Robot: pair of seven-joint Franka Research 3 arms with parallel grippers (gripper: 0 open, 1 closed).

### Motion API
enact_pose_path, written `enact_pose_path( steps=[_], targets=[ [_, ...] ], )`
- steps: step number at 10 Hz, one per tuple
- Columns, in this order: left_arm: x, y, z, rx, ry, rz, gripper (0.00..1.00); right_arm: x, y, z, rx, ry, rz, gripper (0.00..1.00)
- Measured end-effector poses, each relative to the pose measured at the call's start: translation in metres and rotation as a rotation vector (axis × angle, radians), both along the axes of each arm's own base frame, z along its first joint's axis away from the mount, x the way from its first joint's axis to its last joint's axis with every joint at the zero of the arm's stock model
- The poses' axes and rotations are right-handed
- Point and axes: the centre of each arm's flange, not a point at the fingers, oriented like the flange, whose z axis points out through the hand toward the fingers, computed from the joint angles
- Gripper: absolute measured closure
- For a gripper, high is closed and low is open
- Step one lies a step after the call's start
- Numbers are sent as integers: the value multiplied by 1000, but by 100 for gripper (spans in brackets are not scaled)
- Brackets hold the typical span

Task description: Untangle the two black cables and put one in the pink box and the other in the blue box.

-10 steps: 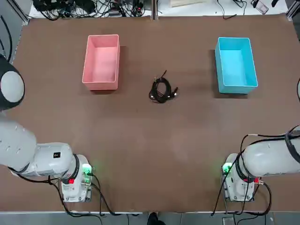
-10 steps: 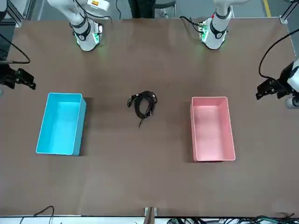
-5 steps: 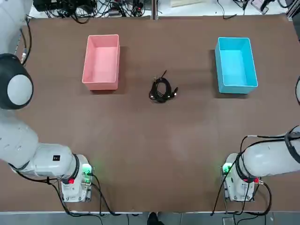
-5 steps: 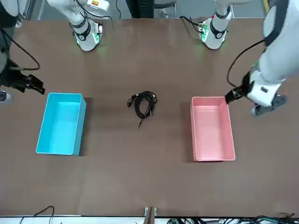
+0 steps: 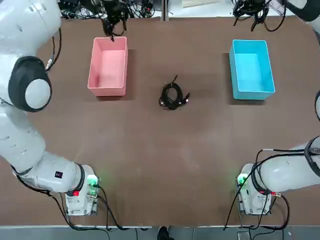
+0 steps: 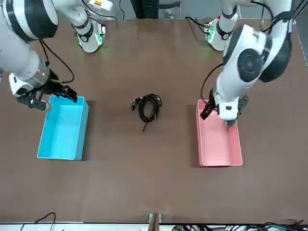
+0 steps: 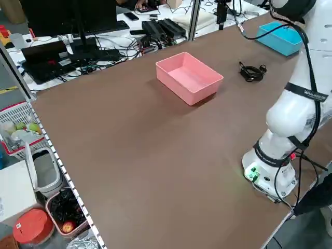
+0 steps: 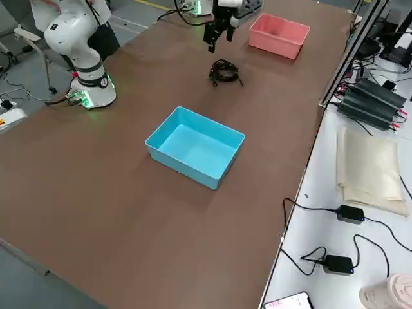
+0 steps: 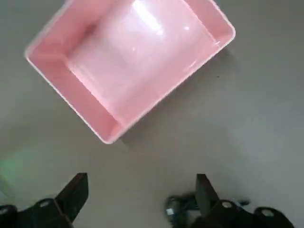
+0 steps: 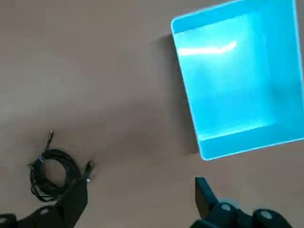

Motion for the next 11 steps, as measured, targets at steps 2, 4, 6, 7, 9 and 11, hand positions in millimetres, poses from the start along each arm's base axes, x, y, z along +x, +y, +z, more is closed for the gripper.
enact_pose_path(
  steps=[2, 4, 6, 7, 9, 11],
  targets=[
    [-10, -60, -46, 26, -10, 261, 0, -18, 36, -31, 0, 3, -67, 0],
    [-19, -109, -92, 24, -16, 498, 0, -32, 71, -62, 0, -12, -121, 0],
    [-26, -147, -136, 19, -31, 724, 0, -41, 81, -86, -4, -9, -129, 0],
    [-34, -167, -157, 17, -40, 800, 0, -43, 82, -90, -3, -12, -134, 0],
    [-59, -205, -192, 16, -44, 898, 3, -47, 89, -100, 2, -28, -141, 0],
    [-73, -225, -210, -3, -61, 926, 7, -52, 95, -109, 2, -31, -132, 0]
  ],
)
